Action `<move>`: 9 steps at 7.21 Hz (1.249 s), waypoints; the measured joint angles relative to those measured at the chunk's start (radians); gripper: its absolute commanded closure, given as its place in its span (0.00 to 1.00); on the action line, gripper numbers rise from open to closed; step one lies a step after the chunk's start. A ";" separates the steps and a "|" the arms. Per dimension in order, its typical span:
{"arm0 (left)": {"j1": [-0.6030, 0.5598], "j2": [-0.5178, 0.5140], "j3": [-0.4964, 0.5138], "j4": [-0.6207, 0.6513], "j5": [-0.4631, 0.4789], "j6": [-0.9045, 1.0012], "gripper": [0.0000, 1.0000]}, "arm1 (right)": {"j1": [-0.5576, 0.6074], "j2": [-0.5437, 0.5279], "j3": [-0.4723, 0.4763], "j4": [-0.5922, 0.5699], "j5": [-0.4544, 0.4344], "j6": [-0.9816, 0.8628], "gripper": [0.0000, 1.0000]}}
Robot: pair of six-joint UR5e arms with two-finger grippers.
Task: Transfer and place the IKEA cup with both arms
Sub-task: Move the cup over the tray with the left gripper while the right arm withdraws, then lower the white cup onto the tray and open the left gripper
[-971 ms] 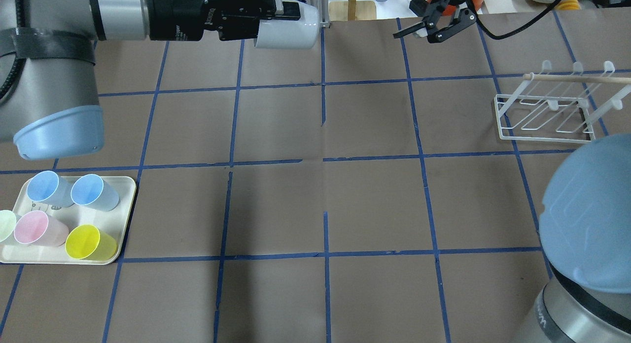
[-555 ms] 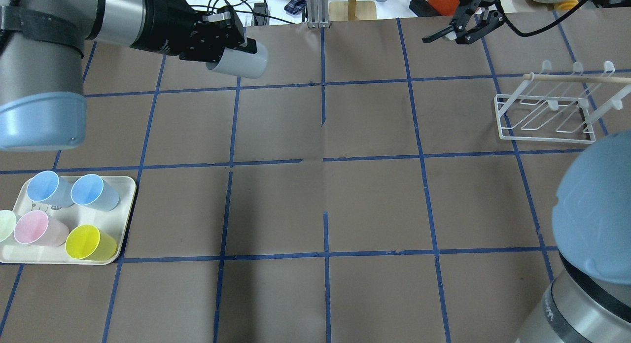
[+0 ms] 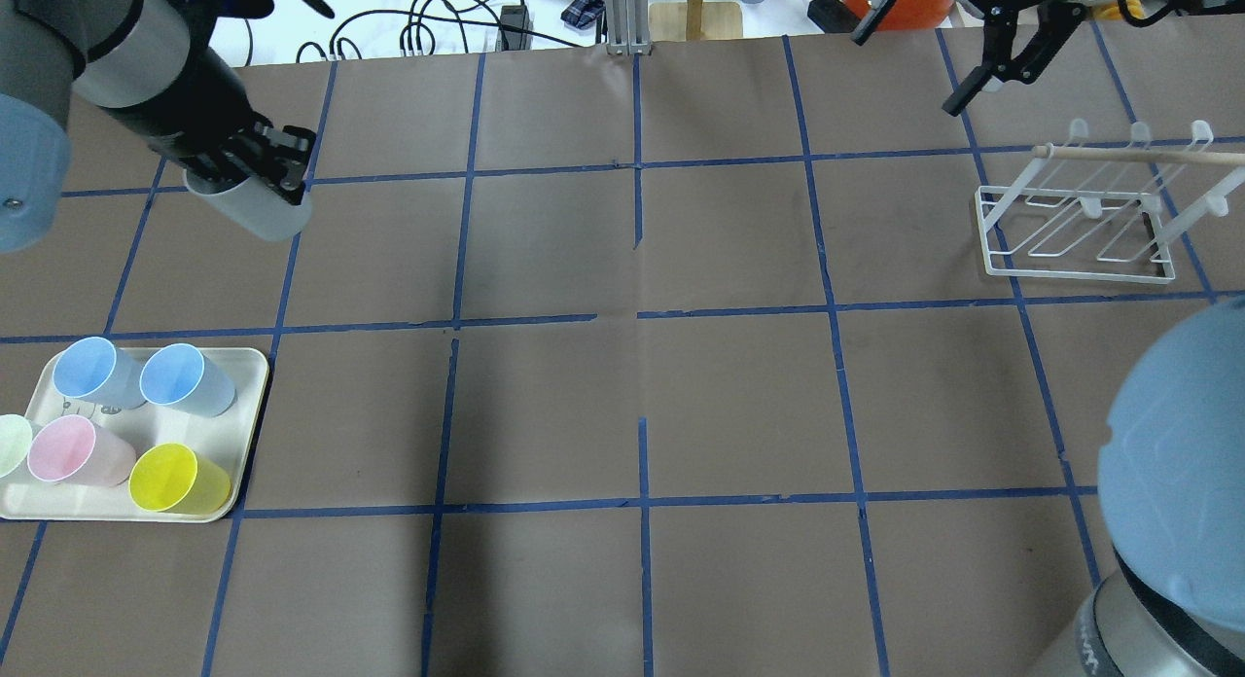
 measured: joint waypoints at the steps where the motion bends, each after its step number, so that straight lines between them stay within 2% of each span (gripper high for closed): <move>1: 0.083 0.006 -0.012 -0.033 0.045 0.139 1.00 | 0.004 -0.004 0.001 -0.080 -0.129 0.058 0.00; 4: 0.378 0.031 -0.141 -0.049 0.039 0.510 1.00 | 0.063 0.021 0.009 -0.274 -0.378 0.171 0.00; 5: 0.446 0.038 -0.191 -0.030 0.028 0.576 1.00 | 0.100 0.032 0.011 -0.318 -0.415 0.227 0.00; 7: 0.558 0.042 -0.292 0.082 0.024 0.689 1.00 | 0.139 0.055 0.036 -0.420 -0.426 0.312 0.00; 9: 0.606 0.037 -0.340 0.184 0.025 0.745 1.00 | 0.148 0.028 0.138 -0.554 -0.428 0.324 0.00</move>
